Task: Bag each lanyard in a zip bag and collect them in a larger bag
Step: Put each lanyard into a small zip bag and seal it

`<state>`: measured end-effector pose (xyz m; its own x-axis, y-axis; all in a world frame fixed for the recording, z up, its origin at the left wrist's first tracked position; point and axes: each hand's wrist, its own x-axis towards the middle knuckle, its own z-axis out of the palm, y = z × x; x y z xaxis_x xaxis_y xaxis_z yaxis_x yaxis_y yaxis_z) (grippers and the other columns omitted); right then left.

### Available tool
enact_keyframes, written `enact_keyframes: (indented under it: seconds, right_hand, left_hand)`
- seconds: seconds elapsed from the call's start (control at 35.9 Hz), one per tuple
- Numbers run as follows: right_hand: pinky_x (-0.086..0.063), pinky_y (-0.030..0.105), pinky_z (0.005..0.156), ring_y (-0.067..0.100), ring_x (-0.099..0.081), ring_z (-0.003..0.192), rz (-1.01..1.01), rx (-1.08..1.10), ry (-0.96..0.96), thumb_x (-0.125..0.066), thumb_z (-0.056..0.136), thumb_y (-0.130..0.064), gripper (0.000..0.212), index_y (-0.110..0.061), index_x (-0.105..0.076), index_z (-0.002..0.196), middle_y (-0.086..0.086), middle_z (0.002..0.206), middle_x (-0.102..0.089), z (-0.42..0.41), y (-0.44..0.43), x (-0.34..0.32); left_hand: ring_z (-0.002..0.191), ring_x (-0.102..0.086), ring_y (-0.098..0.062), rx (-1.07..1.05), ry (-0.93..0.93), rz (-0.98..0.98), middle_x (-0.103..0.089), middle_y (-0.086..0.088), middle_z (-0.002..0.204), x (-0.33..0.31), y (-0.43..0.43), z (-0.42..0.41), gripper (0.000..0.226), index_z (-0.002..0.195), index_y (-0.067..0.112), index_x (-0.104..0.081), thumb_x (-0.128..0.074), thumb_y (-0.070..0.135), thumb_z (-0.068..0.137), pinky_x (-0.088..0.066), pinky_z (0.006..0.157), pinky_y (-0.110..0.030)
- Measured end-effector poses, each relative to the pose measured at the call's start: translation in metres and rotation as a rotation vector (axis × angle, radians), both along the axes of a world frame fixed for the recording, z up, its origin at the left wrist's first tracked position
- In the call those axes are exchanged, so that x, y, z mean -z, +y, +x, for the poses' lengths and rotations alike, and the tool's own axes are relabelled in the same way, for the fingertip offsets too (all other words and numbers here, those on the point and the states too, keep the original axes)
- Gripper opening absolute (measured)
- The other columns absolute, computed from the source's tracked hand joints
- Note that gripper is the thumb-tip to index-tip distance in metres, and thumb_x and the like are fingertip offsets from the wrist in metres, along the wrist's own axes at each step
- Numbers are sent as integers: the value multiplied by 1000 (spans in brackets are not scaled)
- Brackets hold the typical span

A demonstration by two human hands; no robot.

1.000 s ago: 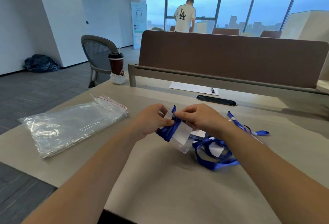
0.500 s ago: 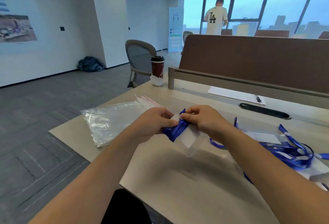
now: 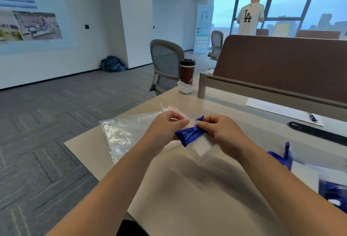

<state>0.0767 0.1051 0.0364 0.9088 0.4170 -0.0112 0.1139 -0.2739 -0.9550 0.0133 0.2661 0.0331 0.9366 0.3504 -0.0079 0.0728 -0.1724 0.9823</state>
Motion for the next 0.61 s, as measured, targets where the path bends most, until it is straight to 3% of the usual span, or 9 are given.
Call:
enact_keyframes:
  seconds: [0.14,0.25,0.31,0.42,0.53,0.61]
  right_hand:
    - [-58,41,79,24,-68,77,34,27,62,-68,92,-20,13,-9,-75,91,14,88,-74,25,10,4]
    - [-56,36,69,20,-65,64,16,102,60,-69,91,-18,14,-7,-75,85,13,78,-73,47,15,6]
    - [-56,37,69,21,-66,65,-6,134,38,-70,90,-20,15,-9,-75,83,11,78,-74,57,18,9]
    - [-57,42,76,23,-67,74,-76,182,-10,-69,90,-22,13,-12,-75,83,8,80,-73,72,23,14]
    - [-56,45,83,24,-68,81,-99,211,-10,-68,91,-23,12,-15,-74,83,6,83,-73,79,25,21]
    - [-57,46,86,24,-68,87,-112,215,-3,-67,92,-26,11,-18,-73,86,4,86,-72,78,25,27]
  left_hand:
    - [86,-69,-23,-41,11,10,-69,-11,99,0,14,18,12,96,11,-66,-58,19,98,-61,81,-41]
    - [85,-67,-22,-184,33,328,-71,-7,92,1,28,33,16,88,14,-66,-55,18,99,-56,78,-37]
    - [93,-64,-18,-174,109,507,-70,-5,104,4,32,38,14,103,13,-69,-60,21,97,-47,79,-28]
    - [123,-56,-18,-68,230,717,-58,0,137,18,37,48,46,133,17,-60,-67,34,92,-43,98,-26]
    - [130,-50,-18,40,310,809,-53,0,143,34,36,53,68,140,18,-53,-75,47,83,-40,108,-32]
    - [127,-50,-17,34,284,909,-57,1,136,44,35,52,57,132,21,-61,-76,43,82,-42,105,-30]
